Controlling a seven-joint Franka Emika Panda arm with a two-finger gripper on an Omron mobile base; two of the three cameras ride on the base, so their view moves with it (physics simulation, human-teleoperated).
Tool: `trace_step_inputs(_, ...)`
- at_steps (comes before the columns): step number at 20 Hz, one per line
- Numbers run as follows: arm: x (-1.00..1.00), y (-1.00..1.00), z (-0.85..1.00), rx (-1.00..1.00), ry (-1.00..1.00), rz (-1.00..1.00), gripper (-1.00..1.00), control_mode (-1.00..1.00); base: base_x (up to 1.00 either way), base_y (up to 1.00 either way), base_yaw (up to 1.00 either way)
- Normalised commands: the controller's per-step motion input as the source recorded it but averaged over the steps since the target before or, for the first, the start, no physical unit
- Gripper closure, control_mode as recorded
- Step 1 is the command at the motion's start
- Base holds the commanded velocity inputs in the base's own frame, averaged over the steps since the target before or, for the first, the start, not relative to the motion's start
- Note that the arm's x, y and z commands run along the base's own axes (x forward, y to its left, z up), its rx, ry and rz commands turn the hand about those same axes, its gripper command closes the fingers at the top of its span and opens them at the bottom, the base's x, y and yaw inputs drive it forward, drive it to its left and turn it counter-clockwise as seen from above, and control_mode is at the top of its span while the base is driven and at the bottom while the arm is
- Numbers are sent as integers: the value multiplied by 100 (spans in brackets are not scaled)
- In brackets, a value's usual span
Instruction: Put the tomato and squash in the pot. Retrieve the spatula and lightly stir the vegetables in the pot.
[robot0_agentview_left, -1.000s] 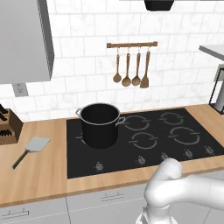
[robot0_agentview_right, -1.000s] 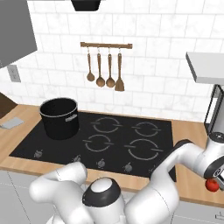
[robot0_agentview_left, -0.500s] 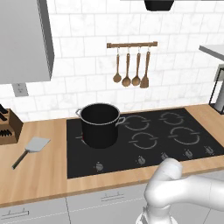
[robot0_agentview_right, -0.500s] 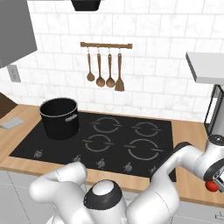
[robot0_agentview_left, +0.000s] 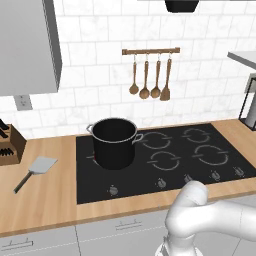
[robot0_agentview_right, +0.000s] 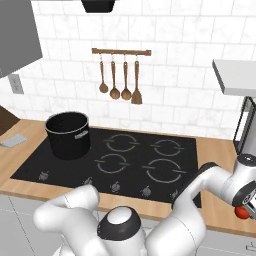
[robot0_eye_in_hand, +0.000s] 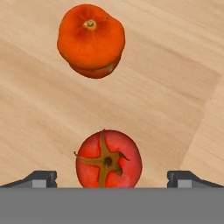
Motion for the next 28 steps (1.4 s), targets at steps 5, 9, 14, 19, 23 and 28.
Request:
trace_step_inputs(5,0,0,-2,0,0,0,-100,-100,0,0,0)
trace_step_inputs(9,0,0,0,0,2,0,-100,-100,0,0,0)
trace_step_inputs(14,0,0,-4,0,3,0,-100,-100,0,0,0)
trace_step_inputs(19,0,0,-18,0,4,0,-100,-100,0,0,0)
trace_step_inputs(23,0,0,-22,0,1,0,-100,-100,0,0,0)
trace_step_inputs(28,4,0,-13,0,0,1,-100,-100,0,0,0)
